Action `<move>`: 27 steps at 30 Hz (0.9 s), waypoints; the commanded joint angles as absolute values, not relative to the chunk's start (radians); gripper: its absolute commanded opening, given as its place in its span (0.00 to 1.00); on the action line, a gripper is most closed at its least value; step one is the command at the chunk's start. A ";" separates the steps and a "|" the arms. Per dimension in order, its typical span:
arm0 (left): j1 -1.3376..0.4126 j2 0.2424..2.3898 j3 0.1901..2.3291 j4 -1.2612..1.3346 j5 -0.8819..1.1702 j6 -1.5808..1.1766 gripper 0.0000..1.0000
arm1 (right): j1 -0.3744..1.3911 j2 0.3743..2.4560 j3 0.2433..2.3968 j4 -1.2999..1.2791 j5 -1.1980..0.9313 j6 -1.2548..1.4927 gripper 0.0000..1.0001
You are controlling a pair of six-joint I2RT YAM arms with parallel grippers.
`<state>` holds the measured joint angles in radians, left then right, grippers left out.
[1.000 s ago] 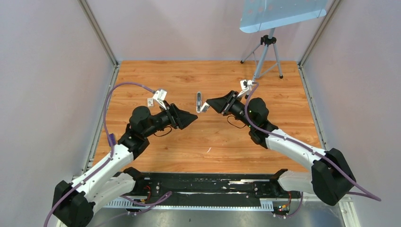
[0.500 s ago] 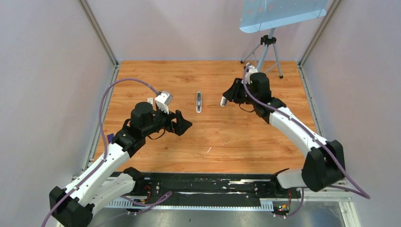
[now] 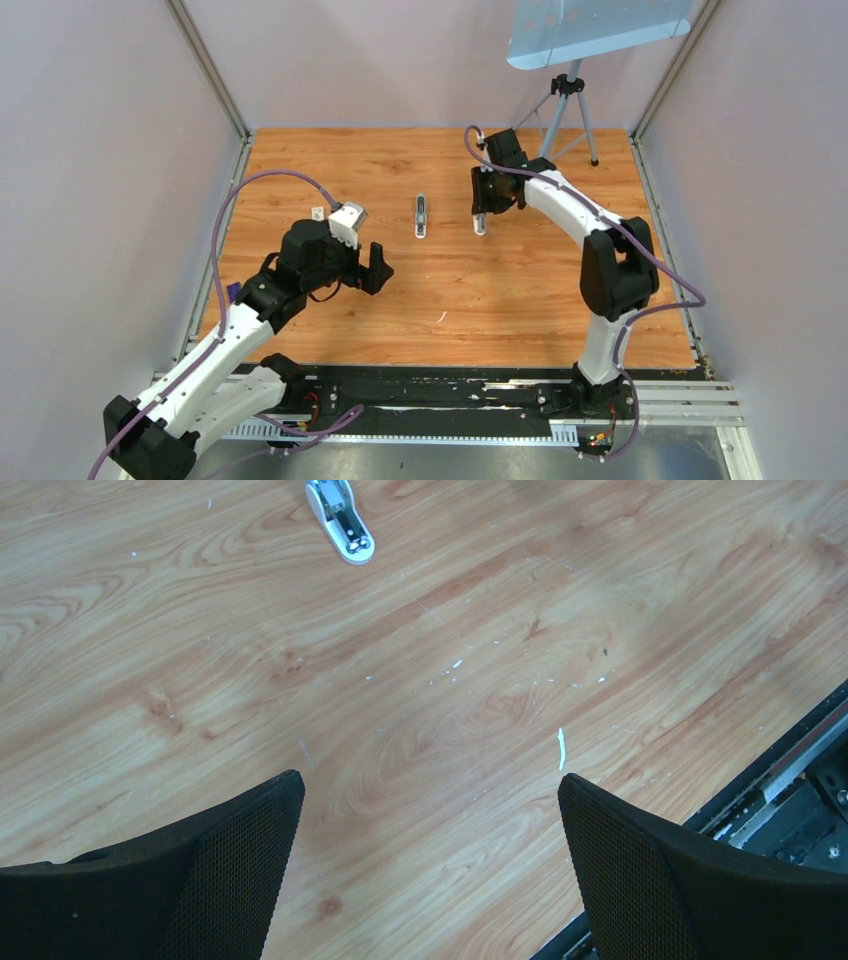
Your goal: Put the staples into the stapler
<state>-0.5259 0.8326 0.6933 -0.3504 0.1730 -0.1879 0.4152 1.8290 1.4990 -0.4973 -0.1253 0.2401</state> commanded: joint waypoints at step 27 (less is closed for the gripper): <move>-0.524 0.781 0.716 -0.395 0.092 -0.139 1.00 | 0.403 2.218 1.817 -0.706 -0.001 0.254 0.43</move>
<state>-0.5259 0.7910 0.6937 -0.3931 0.1062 -0.1520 0.4152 2.2028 1.7927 -0.6567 -0.0334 0.2386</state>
